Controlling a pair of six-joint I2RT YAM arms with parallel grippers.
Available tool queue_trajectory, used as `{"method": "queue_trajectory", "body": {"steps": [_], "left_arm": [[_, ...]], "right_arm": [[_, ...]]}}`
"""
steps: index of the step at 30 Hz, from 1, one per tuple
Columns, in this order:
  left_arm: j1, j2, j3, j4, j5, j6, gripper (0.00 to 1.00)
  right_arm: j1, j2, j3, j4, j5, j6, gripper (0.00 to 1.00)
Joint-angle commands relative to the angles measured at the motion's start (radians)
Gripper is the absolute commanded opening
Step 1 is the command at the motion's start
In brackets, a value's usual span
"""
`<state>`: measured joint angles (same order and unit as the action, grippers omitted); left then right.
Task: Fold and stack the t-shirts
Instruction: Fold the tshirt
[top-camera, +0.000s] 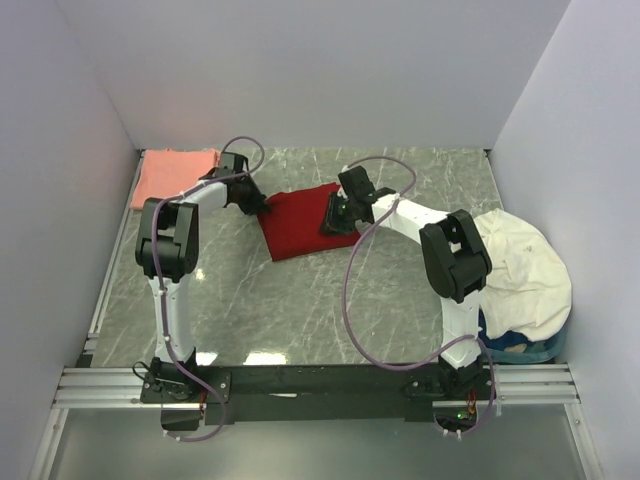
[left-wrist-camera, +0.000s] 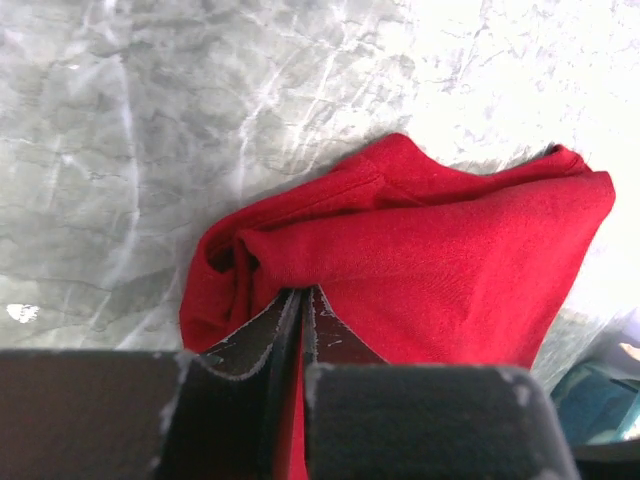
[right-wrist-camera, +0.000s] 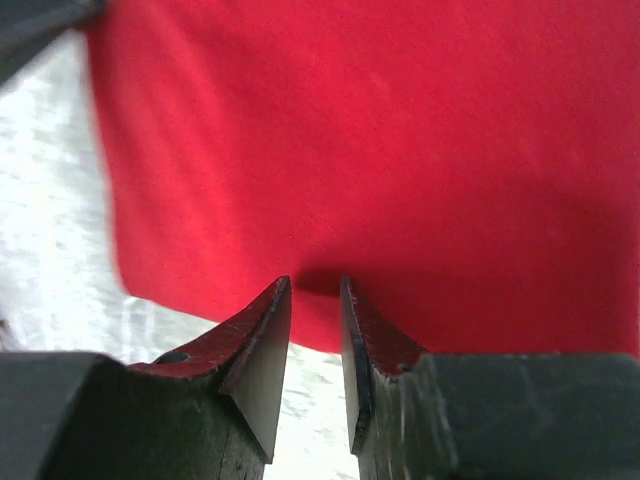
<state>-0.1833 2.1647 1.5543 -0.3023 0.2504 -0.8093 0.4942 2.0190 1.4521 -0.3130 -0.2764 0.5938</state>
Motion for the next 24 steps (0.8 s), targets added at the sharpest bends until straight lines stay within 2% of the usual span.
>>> {"method": "queue_trajectory", "body": {"steps": [1, 4, 11, 15, 24], "left_arm": [[0.013, -0.025, -0.020, 0.038, 0.024, -0.002, 0.11], [0.024, -0.039, -0.019, 0.035, 0.044, -0.001, 0.13], [0.028, -0.138, -0.008, 0.003, 0.067, 0.016, 0.25], [0.005, -0.261, -0.085, 0.014, 0.056, 0.012, 0.26], [-0.168, -0.399, -0.370, 0.163, 0.038, -0.051, 0.22]], "right_arm": [[0.023, 0.018, -0.027, 0.040, 0.063, 0.003, 0.33], [0.032, 0.021, -0.053, 0.038, 0.086, 0.004, 0.33], [0.050, 0.009, -0.093, 0.040, 0.118, 0.012, 0.32], [0.050, -0.008, -0.102, 0.045, 0.109, 0.023, 0.31], [0.049, -0.069, -0.093, 0.032, 0.088, 0.038, 0.31]]}}
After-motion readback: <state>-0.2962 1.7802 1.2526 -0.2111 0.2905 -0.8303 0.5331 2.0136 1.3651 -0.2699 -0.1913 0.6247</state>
